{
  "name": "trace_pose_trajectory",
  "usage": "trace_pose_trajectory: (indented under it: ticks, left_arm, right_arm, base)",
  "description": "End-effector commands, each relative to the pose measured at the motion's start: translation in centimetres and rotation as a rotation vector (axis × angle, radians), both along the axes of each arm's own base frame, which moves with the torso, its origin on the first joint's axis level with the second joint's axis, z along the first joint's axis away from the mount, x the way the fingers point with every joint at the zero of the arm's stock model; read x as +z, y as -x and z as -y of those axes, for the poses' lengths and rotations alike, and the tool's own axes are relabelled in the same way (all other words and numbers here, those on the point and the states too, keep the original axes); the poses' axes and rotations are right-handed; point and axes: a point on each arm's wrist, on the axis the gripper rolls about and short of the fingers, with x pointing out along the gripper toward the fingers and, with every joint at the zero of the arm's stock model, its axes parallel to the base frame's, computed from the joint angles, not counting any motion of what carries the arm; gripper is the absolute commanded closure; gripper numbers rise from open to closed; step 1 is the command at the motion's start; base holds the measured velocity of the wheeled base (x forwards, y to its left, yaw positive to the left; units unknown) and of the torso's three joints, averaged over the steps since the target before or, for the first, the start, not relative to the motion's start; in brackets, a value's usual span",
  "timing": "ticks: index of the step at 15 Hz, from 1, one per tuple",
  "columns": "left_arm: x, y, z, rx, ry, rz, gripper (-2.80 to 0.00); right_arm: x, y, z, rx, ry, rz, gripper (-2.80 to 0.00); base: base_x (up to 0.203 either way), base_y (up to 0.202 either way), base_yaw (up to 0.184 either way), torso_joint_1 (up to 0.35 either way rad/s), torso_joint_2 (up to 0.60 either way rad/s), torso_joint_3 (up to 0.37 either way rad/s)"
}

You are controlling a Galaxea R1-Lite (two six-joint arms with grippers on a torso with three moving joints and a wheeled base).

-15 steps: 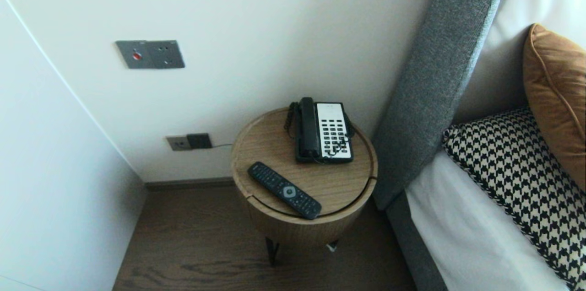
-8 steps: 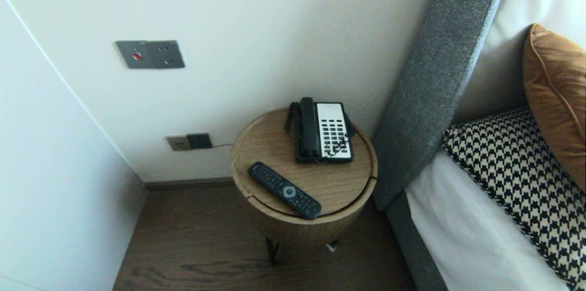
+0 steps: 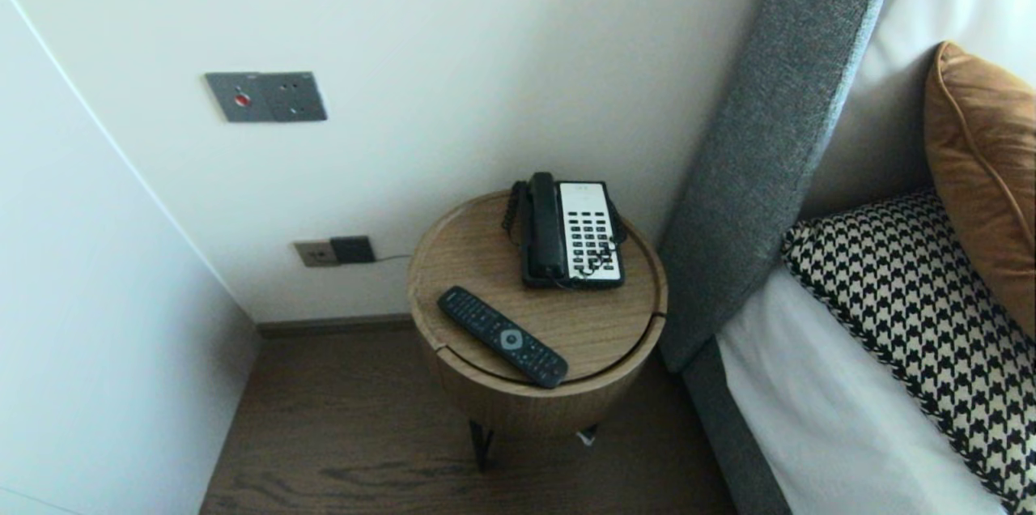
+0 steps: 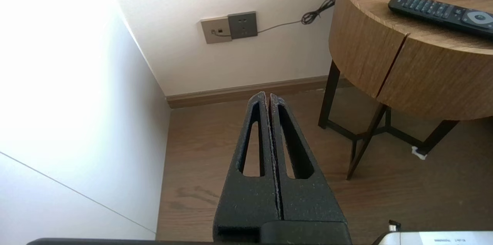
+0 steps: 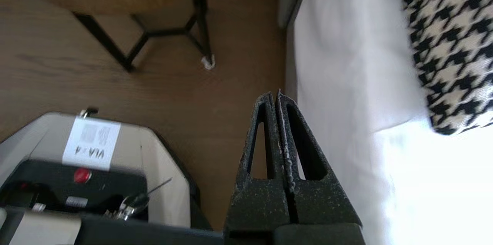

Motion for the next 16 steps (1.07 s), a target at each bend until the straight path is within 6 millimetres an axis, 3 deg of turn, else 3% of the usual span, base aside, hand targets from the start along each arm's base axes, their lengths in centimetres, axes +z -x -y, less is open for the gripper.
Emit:
trace_pose_trajectory:
  ticks: [1,7,16]
  left_arm:
    - [0.0,0.0,0.0,0.0,0.0,0.001,0.0]
    - [0.0,0.0,0.0,0.0,0.0,0.001,0.0]
    - [0.0,0.0,0.0,0.0,0.0,0.001,0.0]
  right_arm:
    - [-0.3,0.6,0.0,-0.029,-0.001,0.054,0.0]
    - [-0.8,2.1,0.0,-0.042,-0.018,0.25,0.0]
    - [-0.9,1.7,0.1,-0.093,-0.038,0.281,0.0]
  base:
    - [0.0,0.0,0.0,0.0,0.0,0.0]
    - [0.0,0.0,0.0,0.0,0.0,0.0]
    - [0.0,0.0,0.0,0.0,0.0,0.0]
